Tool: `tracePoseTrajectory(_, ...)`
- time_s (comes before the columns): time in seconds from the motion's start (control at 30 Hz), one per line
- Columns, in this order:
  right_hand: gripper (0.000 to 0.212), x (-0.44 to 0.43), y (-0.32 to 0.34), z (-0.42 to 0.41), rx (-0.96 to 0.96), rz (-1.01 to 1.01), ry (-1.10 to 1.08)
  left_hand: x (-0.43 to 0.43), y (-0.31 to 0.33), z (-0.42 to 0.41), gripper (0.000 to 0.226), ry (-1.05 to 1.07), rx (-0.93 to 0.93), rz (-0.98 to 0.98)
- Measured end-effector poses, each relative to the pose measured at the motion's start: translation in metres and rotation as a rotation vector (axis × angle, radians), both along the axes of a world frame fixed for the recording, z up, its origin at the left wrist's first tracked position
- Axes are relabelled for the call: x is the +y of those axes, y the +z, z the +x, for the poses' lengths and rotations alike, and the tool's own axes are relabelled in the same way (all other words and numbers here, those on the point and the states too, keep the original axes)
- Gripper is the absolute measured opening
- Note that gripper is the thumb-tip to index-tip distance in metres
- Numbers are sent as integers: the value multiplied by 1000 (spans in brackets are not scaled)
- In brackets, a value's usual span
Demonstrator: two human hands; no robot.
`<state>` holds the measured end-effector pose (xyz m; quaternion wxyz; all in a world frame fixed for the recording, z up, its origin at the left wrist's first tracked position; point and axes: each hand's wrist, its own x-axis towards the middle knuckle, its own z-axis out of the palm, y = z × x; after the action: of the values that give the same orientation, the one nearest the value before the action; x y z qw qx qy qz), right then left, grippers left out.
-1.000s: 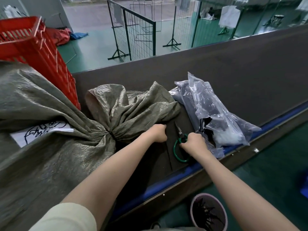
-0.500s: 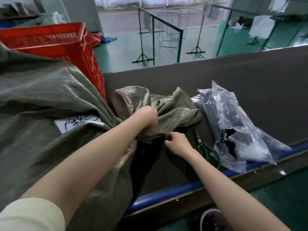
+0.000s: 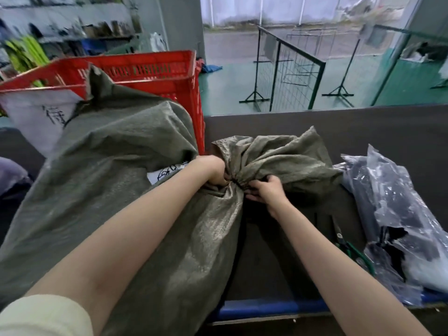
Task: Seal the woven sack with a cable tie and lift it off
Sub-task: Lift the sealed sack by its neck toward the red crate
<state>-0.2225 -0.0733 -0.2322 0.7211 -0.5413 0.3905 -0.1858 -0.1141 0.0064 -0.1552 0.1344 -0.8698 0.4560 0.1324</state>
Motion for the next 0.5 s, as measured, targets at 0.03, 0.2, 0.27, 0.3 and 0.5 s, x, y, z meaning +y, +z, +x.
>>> tracePoseTrajectory(0.03,24,-3,5,5,-12,-26,-13,1,5,3,54,4,-5,-43)
tracePoseTrajectory(0.2,14,0,37,35,-138,-61,-47,22,28,37,48,135,37,-276)
tracePoseTrajectory(0.27,11,9,55,45,-239,36,-72,29,43,53,44,203,86,-400)
tracePoseTrajectory(0.3,11,14,63,48,-293,105,-84,32,51,60,40,225,109,-454)
tracePoseTrajectory(0.5,33,56,119,53,-41,-97,163,70,110,94,24,272,99,-717)
